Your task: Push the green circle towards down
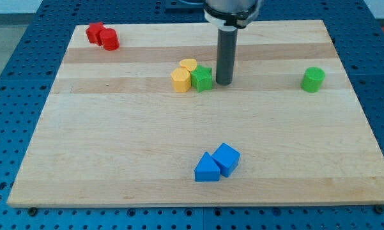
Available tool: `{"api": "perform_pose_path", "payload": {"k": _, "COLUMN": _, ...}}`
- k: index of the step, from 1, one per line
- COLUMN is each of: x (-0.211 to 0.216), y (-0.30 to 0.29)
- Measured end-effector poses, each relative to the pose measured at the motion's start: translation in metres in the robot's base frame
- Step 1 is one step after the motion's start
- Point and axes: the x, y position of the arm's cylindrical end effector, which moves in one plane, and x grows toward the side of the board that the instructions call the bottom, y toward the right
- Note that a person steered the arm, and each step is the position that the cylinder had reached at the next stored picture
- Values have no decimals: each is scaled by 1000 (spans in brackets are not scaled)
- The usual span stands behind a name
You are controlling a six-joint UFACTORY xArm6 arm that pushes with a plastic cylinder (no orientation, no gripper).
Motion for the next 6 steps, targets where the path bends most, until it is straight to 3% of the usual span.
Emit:
{"api": "perform_pose_path", "payload": {"k": 3, "x": -33, "y": 74}}
{"api": "perform_pose_path", "payload": {"k": 6, "x": -30, "y": 170}}
